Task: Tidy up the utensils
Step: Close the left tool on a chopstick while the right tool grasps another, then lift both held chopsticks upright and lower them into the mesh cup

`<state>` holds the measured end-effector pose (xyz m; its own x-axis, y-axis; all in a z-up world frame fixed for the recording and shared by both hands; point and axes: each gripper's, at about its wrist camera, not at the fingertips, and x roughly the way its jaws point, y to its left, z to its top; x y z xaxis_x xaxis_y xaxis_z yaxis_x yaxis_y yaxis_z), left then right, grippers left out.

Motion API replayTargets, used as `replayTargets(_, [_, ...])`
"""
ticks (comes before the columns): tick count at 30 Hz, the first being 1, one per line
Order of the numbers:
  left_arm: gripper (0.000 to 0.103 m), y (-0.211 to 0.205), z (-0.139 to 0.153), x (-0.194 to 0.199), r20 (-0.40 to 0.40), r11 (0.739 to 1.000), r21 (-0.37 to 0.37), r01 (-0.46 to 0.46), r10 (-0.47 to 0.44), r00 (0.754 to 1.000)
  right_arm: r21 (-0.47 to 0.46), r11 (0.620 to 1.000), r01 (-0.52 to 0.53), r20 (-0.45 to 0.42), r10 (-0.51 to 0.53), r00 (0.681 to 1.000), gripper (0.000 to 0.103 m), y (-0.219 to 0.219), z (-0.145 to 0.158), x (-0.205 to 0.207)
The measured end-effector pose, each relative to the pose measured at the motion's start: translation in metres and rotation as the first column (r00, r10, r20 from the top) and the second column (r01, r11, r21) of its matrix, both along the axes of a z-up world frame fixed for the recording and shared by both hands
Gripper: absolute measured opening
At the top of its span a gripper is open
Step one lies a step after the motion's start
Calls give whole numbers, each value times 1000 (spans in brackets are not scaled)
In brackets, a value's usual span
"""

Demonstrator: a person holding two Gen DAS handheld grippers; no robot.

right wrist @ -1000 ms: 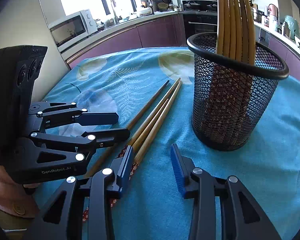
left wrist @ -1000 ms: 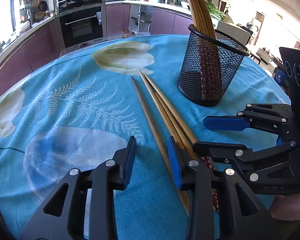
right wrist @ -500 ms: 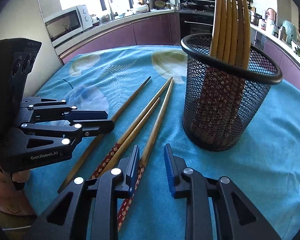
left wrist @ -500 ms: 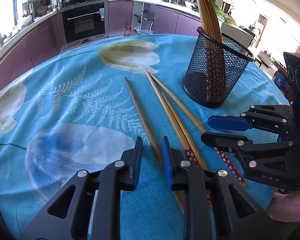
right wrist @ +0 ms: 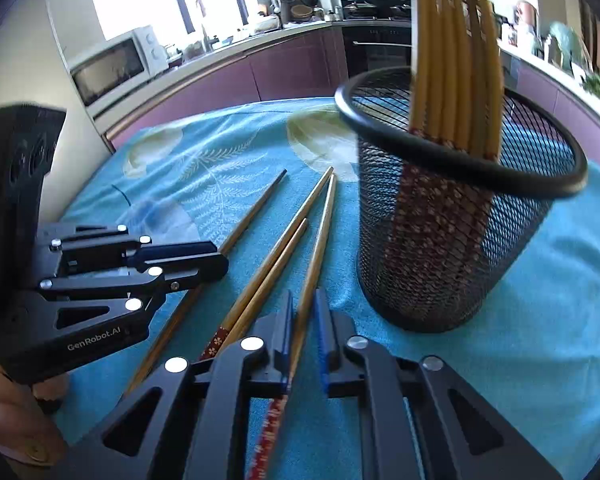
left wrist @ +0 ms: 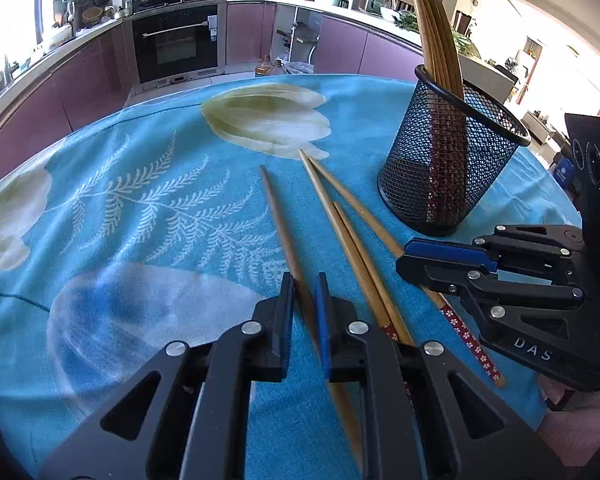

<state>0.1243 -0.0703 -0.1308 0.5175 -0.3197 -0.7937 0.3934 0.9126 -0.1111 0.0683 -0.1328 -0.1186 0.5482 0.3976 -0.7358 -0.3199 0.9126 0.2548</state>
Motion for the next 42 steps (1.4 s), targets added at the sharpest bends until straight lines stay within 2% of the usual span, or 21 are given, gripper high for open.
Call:
replayTargets(8, [8,5,6,-12,13,999,-40,-5,5,1000,104,994,20,-1,-20,1000,6,-16,6,-9])
replayTargets(18, [8,3,4,-23,-9,998,-41,45,-45,999,88,994,-64,-11,66,998,6,-7,7,-18])
replayTargets(27, [11,1,-3,-14,-33,998,-34,51,-52,998,75,995,-59,-35,62,997,8,-4,-1,-11])
replayTargets(29, [11,-1,-4,-10,-34,998,-28,50,-51,998,83,995,-60,-35,63,997,12,-3,-1,-9])
replayTargets(33, [11,-7,-4,-5,-27,999,-10,52,-52,998,76,995,-61,-30,63,998,12,-2,-1,-6])
replayTargets(35, [11,-8,-4,-4,-28,999,-9,51,-51,998,72,996,-59,-29,61,998,6,-2,-1,-6])
replayTargets(42, [8,-9,1,-8,-21,999,-14,45,-45,999,86,995,-50,-4,50,999,6,-10,6,-9])
